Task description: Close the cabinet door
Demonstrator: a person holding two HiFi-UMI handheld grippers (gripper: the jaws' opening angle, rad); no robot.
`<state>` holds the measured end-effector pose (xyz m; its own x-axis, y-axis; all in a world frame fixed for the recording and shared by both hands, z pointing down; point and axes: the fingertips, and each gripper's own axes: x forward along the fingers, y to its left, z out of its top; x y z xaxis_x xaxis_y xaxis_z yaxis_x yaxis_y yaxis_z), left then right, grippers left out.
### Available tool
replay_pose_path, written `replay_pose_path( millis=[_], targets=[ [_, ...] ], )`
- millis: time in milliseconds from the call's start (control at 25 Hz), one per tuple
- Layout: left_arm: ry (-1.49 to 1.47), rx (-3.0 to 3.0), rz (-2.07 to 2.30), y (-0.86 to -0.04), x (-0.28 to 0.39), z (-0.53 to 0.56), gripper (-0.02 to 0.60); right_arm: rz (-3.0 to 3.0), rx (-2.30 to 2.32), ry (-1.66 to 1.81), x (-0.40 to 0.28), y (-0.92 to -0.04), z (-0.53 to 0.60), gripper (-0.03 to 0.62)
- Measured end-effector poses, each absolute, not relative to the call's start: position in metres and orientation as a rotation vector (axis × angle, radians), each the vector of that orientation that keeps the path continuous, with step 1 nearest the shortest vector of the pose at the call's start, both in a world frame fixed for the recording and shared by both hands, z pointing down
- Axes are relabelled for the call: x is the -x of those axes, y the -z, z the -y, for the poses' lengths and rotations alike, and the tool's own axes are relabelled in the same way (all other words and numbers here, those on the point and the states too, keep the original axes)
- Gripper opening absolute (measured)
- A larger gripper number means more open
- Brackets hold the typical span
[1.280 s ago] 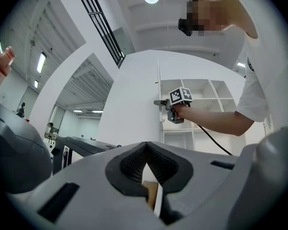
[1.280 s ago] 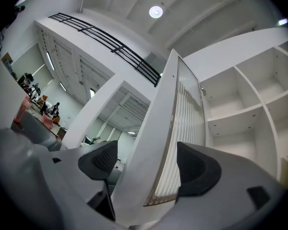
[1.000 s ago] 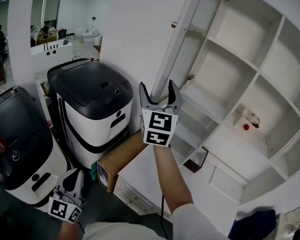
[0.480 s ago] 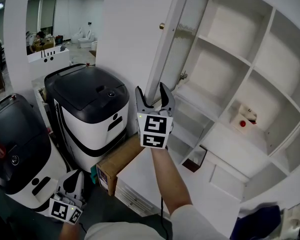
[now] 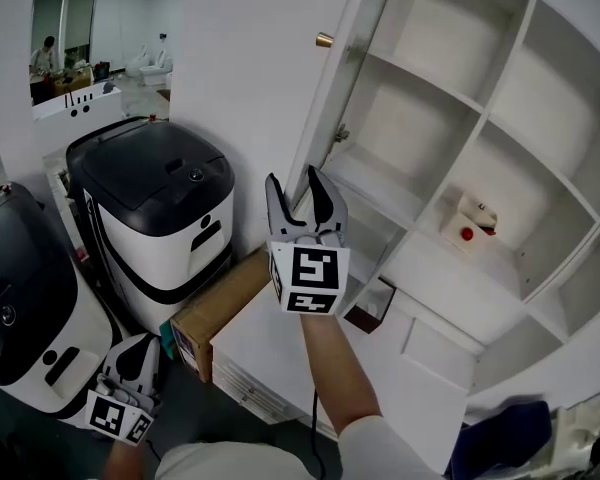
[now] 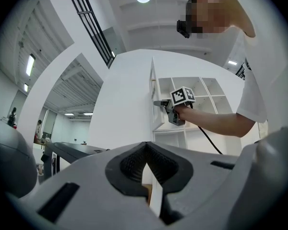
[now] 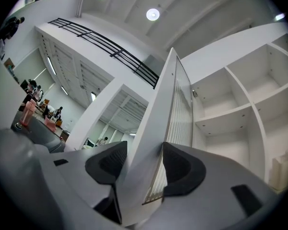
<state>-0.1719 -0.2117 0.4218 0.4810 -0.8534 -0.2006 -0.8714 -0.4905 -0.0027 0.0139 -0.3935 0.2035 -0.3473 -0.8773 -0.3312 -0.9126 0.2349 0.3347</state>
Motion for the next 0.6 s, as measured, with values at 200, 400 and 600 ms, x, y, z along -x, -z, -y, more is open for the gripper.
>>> replay_pose_path(
  millis=[200, 400, 600],
  targets=[
    [-0.218, 2.658, -1.504, -0.427, 0.147, 0.213, 0.005, -2.406, 1.729, -0.72, -0.037, -0.205, 0.381, 0.208],
    [-0.194, 2.683, -1.467, -0.426, 0.123, 0.219, 0.006, -2.402, 1.714, -0.712, -0.06, -0.205, 0.373, 0.189],
    [-0.193, 2.692, -1.44, -0.425, 0.1, 0.227, 0.006, -2.402, 1.671, -0.702, -0.083, -0.205, 0.367, 0.17]
  ],
)
